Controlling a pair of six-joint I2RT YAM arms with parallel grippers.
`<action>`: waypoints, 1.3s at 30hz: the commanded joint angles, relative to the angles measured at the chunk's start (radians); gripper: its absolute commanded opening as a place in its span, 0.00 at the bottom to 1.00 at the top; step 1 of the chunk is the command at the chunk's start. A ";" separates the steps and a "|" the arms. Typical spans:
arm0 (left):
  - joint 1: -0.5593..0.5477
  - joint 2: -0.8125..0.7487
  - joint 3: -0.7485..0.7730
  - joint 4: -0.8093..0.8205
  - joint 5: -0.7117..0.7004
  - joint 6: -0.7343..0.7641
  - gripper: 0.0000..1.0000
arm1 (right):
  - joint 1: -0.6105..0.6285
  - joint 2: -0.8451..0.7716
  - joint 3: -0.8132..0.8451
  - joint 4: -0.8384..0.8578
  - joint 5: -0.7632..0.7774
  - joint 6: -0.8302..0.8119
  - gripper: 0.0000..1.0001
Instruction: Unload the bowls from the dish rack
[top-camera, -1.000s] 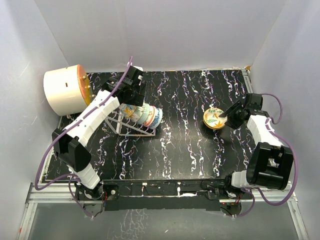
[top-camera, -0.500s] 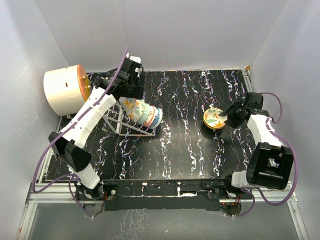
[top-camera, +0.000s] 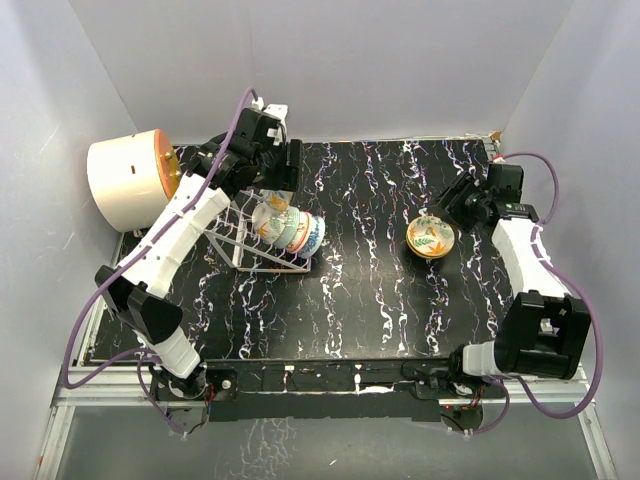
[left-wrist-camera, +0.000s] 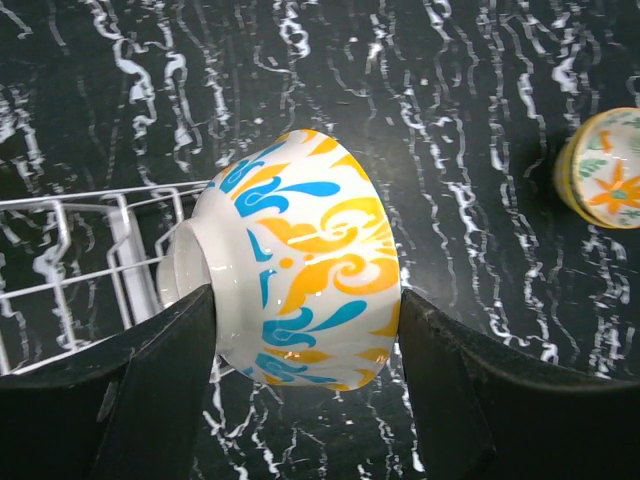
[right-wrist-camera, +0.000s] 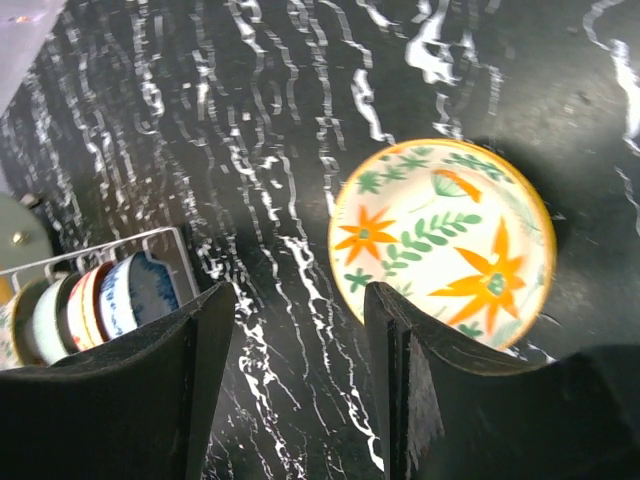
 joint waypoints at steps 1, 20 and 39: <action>-0.004 -0.067 0.038 0.083 0.117 -0.041 0.25 | 0.036 -0.051 0.053 0.102 -0.089 -0.037 0.58; -0.002 -0.137 -0.065 0.294 0.332 -0.155 0.25 | 0.292 -0.018 0.119 0.368 -0.299 0.044 0.60; -0.002 -0.181 -0.242 0.626 0.662 -0.317 0.25 | 0.458 0.045 0.144 0.556 -0.431 0.087 0.60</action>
